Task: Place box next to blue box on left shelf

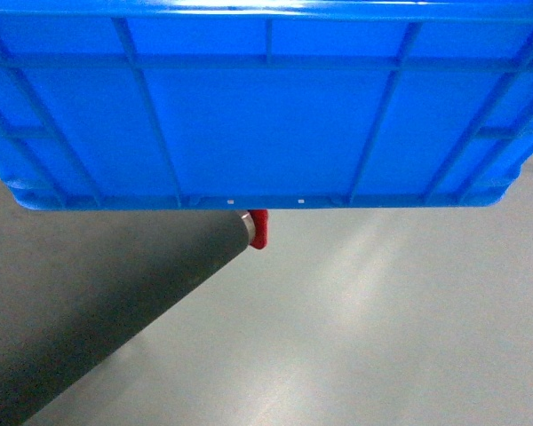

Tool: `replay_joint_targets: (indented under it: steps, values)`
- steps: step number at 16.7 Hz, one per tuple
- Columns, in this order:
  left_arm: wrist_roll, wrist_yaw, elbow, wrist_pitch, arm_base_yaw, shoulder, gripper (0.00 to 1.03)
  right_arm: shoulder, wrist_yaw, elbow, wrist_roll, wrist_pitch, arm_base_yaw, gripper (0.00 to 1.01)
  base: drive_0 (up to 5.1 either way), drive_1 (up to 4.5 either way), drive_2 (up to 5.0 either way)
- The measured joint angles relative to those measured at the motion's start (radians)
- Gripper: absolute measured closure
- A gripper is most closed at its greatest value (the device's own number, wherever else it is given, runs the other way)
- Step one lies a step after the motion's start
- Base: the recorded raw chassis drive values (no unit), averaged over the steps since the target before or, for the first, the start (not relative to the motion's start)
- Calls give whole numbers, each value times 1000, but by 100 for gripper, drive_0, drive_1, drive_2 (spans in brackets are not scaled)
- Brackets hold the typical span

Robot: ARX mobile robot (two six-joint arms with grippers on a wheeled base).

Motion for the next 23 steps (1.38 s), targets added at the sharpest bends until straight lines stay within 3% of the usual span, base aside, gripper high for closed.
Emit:
replay_joint_targets:
  steps: [23]
  values:
    - [0, -1, 0, 0, 0, 0, 93, 0, -4, 0, 0, 0, 0, 91, -156, -156, -156]
